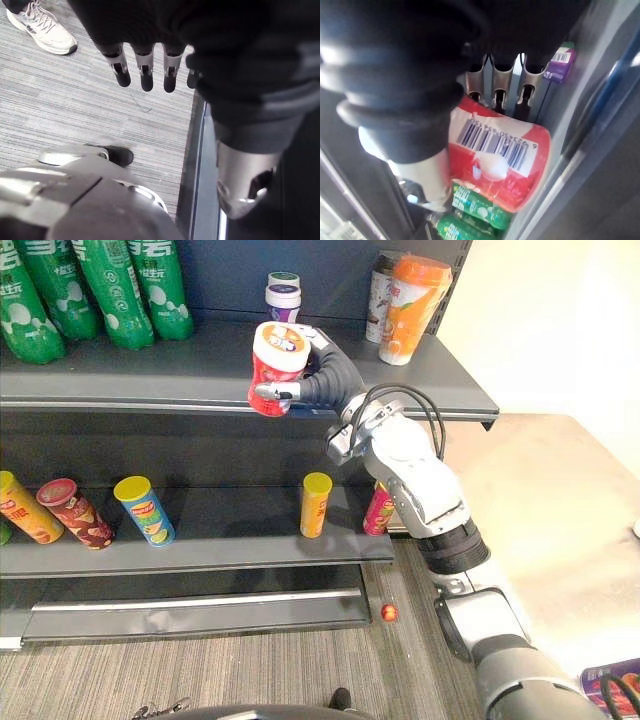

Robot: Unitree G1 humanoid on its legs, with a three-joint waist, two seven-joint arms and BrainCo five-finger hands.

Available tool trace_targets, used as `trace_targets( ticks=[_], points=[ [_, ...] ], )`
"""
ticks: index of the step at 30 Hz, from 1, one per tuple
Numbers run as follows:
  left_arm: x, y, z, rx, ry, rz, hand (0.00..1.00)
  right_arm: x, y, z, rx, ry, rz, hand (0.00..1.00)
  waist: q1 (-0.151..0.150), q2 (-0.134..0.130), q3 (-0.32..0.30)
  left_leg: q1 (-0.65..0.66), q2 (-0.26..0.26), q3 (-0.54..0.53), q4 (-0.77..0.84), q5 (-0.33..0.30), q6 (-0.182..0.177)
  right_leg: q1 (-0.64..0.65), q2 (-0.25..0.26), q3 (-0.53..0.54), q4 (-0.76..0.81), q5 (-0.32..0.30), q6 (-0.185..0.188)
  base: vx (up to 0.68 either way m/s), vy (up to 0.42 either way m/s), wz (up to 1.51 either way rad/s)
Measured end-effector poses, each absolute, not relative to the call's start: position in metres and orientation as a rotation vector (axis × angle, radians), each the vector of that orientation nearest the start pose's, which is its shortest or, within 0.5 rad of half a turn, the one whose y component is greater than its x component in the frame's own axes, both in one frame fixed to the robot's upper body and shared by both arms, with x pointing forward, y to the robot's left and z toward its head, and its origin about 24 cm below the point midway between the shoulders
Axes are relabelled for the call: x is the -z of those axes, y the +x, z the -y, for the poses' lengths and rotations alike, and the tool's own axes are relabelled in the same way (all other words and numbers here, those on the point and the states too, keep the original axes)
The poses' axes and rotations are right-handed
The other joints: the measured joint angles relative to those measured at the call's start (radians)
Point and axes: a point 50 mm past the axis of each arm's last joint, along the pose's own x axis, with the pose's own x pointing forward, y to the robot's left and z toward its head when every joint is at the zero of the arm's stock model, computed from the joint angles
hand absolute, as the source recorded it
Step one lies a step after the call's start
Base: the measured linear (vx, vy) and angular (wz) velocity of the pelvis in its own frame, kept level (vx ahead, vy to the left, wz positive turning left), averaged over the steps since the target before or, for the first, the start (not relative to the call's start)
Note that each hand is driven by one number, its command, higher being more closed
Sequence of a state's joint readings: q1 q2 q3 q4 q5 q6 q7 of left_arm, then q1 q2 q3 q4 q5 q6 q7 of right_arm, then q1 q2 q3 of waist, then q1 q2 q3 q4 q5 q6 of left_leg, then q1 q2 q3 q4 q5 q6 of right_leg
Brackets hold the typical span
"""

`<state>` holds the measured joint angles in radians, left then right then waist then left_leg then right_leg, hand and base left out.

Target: Put the gum and the chips on the shelf.

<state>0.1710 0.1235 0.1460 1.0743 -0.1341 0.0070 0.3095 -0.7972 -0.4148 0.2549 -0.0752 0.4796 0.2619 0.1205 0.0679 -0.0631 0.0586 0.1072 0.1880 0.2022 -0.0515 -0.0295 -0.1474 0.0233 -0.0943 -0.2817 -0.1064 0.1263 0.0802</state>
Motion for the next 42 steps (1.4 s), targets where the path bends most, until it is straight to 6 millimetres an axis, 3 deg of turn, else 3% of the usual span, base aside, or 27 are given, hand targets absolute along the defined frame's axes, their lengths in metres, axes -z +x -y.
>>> trace_targets(
  ticks=[14, 29, 36, 42],
  points=[
    [0.163, 0.046, -0.231, -0.563, 0.115, -1.238, 0.00, -0.265, 0.360, 0.097, -0.434, -0.109, 0.386, 1.00, 0.028, 0.000, 0.000, -0.001, -0.001, -0.040, -0.016, 0.019, 0.000, 0.017, -0.004, -0.040, 0.000, -0.001, 0.000, 0.00, 0.004, 0.08],
    [0.162, 0.047, -0.231, -0.556, 0.121, -1.228, 0.00, -0.245, 0.383, 0.105, -0.339, -0.218, 0.269, 1.00, 0.056, -0.001, 0.003, -0.016, 0.000, -0.080, -0.034, 0.042, -0.001, 0.019, -0.009, -0.078, 0.000, -0.003, -0.002, -0.01, 0.002, 0.07],
    [0.161, 0.051, -0.232, -0.544, 0.117, -1.212, 0.00, -0.257, 0.392, 0.111, -0.316, -0.236, 0.270, 1.00, 0.062, -0.007, 0.026, -0.017, -0.001, -0.082, -0.034, 0.043, 0.000, 0.020, -0.010, -0.082, 0.000, -0.003, -0.002, 0.00, 0.000, 0.00],
    [0.160, 0.055, -0.234, -0.528, 0.111, -1.200, 0.00, -0.264, 0.397, 0.131, -0.261, -0.265, 0.280, 1.00, 0.073, -0.016, 0.044, -0.020, -0.004, -0.098, -0.038, 0.046, 0.004, 0.025, -0.013, -0.093, 0.000, -0.004, -0.002, 0.00, 0.005, 0.07]
  ],
)
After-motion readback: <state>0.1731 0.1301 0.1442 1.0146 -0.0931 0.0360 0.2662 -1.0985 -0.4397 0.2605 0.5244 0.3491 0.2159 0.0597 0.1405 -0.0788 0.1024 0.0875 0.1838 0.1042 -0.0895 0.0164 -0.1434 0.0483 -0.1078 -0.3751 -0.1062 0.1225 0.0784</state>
